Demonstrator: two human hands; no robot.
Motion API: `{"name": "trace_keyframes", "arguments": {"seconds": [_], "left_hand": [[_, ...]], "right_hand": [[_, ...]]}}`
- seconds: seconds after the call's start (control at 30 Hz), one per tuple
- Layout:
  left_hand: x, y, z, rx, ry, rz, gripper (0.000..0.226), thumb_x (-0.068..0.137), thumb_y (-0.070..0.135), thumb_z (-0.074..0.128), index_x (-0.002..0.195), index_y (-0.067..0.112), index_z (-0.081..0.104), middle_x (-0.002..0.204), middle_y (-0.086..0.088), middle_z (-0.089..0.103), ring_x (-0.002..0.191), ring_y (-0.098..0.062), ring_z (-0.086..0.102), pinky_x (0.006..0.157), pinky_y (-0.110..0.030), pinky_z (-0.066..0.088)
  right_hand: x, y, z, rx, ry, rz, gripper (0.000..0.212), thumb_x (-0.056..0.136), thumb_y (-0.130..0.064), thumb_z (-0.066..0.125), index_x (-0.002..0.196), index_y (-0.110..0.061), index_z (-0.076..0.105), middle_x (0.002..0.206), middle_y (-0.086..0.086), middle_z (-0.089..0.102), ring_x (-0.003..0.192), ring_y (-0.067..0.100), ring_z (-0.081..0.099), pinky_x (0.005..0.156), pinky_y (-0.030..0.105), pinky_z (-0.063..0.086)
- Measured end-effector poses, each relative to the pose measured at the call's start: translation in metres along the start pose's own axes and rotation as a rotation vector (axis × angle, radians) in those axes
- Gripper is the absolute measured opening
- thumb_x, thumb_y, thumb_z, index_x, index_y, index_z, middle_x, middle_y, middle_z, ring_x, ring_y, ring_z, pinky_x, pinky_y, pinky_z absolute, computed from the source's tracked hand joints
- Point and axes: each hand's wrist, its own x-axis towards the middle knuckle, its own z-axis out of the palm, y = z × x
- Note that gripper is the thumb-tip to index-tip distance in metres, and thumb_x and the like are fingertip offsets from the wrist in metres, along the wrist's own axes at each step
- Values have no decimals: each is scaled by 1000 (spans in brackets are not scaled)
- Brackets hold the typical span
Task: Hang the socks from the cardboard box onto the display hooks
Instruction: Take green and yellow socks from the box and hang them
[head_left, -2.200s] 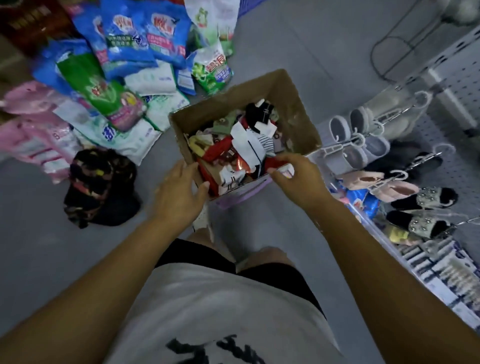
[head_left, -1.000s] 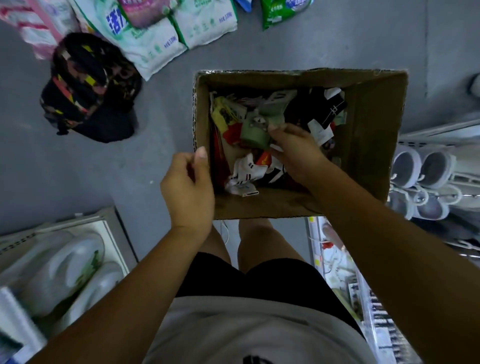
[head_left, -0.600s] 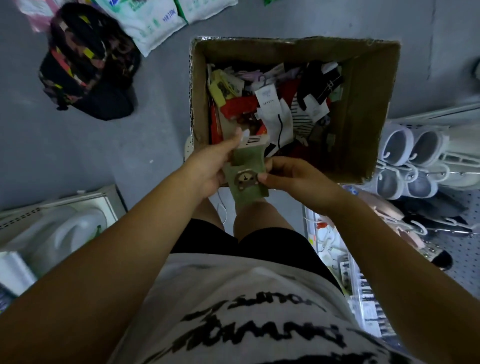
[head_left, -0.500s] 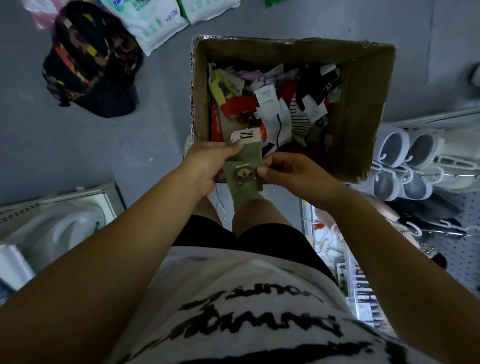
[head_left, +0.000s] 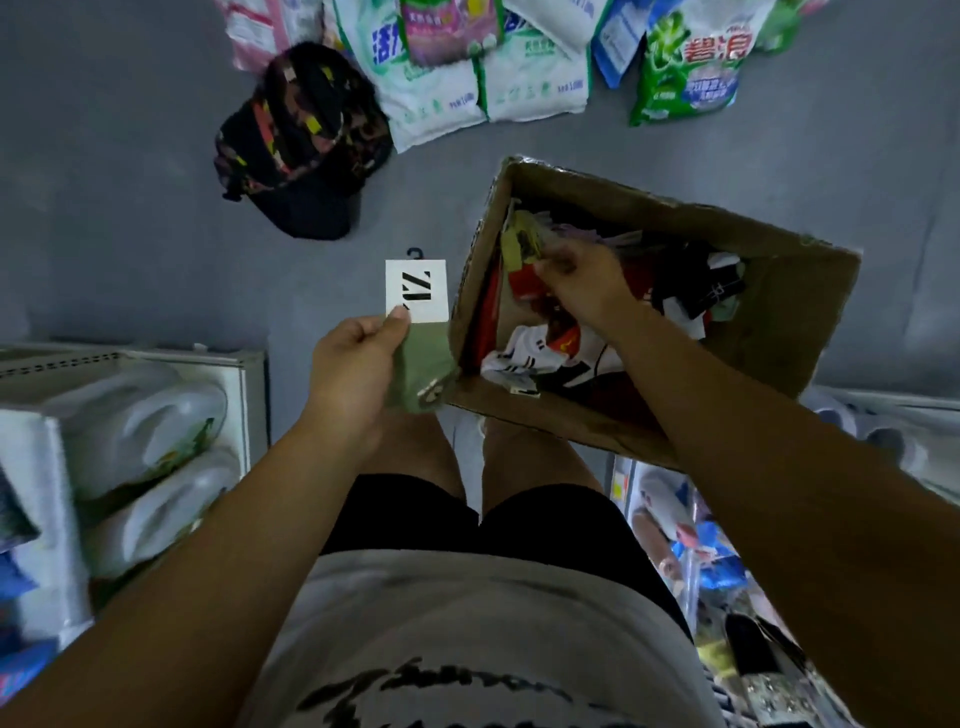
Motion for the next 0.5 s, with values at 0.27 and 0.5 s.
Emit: {"name": "trace_keyframes", "arguments": {"seconds": [0.27,0.5], "left_hand": [[16,-13,4,-68,49,-62,20,99,28,65,99,8,66,83,-4,75,57,-7,69,49,-18,52],[7,-16,-1,-109,14,-72,17,101,27,63,96,11,65,90,-6,77,70,-15,73,62,-28,60]], "right_hand": [[57,19,43,-145,113,55,34,99,-17,53,129,-3,63,130,18,64,122,35,57,103,32,42],[24,17,21,98,119,88,14,96,-10,55,97,-4,68,104,9,71,100,14,64,81,14,46]]}}
